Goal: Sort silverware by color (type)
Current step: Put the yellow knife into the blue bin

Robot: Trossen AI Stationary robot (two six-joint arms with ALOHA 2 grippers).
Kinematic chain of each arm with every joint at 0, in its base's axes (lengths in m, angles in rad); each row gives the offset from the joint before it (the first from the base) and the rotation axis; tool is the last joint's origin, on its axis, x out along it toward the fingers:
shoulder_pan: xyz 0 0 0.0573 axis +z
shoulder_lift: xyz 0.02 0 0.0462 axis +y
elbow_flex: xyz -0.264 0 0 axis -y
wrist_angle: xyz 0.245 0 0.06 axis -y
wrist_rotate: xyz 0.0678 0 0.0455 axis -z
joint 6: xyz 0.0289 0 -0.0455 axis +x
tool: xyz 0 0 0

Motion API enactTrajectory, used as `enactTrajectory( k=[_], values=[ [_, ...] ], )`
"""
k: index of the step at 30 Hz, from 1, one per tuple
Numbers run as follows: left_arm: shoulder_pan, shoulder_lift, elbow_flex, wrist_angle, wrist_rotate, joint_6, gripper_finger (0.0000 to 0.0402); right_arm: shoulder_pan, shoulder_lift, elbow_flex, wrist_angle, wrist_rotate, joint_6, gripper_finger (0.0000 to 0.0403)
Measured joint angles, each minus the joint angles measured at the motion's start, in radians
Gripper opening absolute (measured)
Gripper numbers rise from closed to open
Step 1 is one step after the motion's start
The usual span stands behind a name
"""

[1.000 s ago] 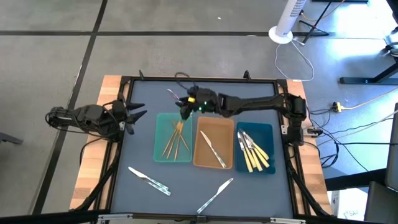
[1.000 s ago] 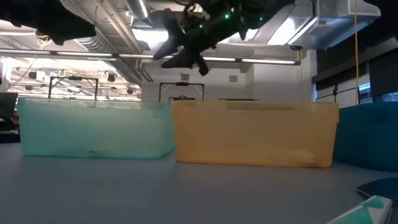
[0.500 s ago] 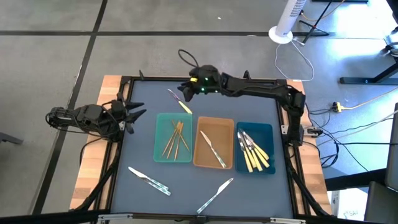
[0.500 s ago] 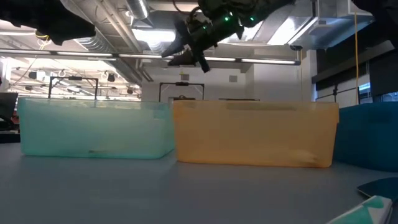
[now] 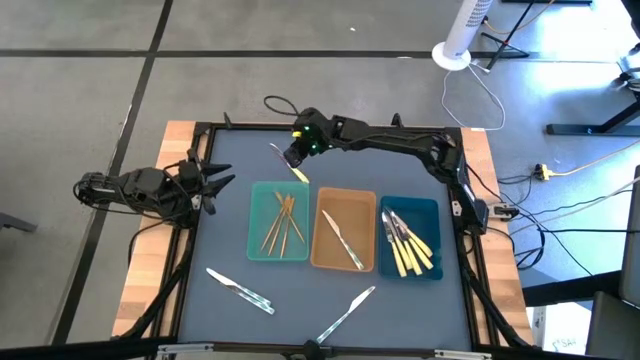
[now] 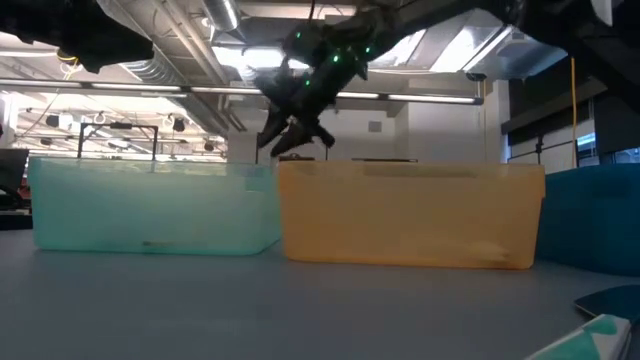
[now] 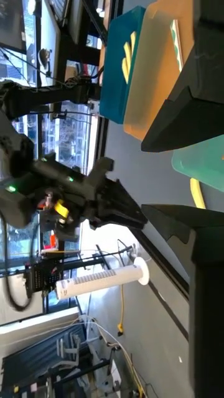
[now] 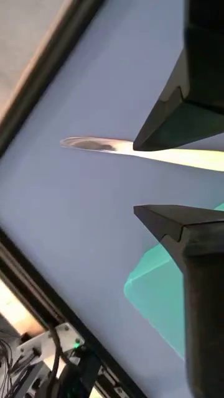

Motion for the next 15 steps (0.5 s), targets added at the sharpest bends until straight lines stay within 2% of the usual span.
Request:
enactTrajectory(
  k=[6, 15],
  values=[
    [0.0, 0.0, 0.0, 0.0, 0.0, 0.0, 0.0141, -0.007, 0.075, 0.0, 0.0, -0.072, 0.03, 0.0138],
    [0.0, 0.0, 0.0, 0.0, 0.0, 0.0, 0.0141, 0.003, 0.143, 0.0, 0.006, -0.058, 0.001, 0.0138]
  ],
)
